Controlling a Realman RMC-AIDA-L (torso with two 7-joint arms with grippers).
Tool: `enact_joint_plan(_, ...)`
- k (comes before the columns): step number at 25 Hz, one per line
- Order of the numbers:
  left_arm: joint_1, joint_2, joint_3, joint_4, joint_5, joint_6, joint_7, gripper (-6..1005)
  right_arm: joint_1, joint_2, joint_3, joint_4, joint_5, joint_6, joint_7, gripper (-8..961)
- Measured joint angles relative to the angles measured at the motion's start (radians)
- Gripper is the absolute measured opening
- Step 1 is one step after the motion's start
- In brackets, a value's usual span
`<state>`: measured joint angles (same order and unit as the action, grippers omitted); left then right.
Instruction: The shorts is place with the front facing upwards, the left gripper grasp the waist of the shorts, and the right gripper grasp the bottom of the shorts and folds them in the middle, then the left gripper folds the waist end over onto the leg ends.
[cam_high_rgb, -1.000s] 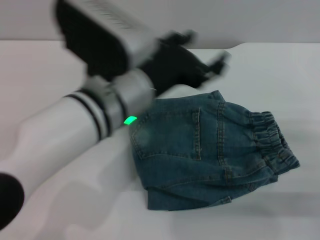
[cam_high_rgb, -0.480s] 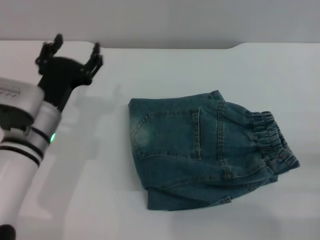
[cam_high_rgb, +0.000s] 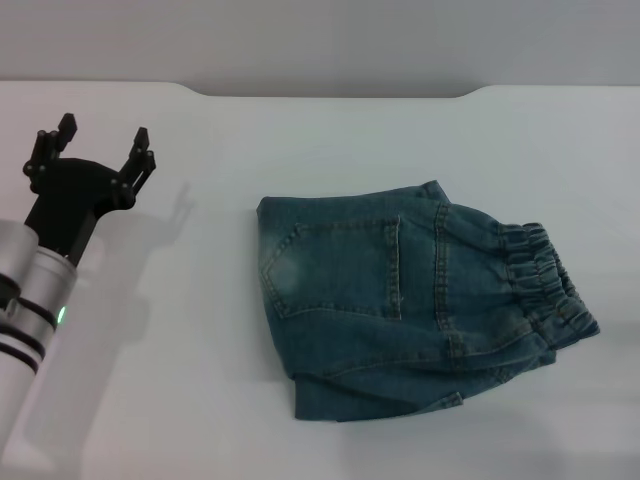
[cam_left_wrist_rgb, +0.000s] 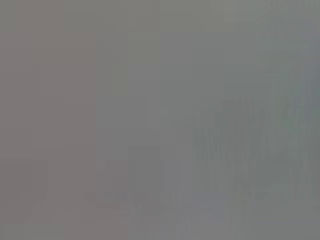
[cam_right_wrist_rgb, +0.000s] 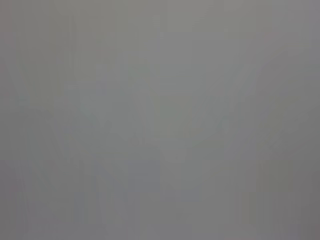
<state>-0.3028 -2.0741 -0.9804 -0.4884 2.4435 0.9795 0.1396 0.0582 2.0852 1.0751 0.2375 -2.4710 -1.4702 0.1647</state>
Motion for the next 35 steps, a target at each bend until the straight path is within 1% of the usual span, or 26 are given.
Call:
enact_joint_plan(1, 0.014, 0.000, 0.005, -0.003, -0.001, 0.023, -0.001, 844, 0.000, 0.000, -0.003, 0.001, 0.000, -0.004, 0.000, 692)
enact_joint_plan(3, 0.020, 0.000, 0.007, -0.006, -0.001, 0.034, -0.002, 844, 0.004, 0.001, -0.009, 0.002, 0.003, -0.008, -0.001, 735)
enact_joint_plan(7, 0.029, 0.000, 0.018, -0.007, -0.002, 0.055, -0.006, 844, 0.016, 0.001, -0.010, 0.001, 0.006, -0.008, -0.026, 735)
enact_joint_plan(14, 0.034, 0.002, 0.024, 0.001, -0.002, 0.057, -0.098, 844, 0.018, 0.003, -0.011, 0.001, 0.009, -0.008, -0.039, 735)
enact_joint_plan(35, 0.035, 0.003, 0.025, 0.008, 0.006, 0.061, -0.093, 844, 0.033, 0.001, -0.011, 0.009, 0.010, -0.012, -0.079, 734)
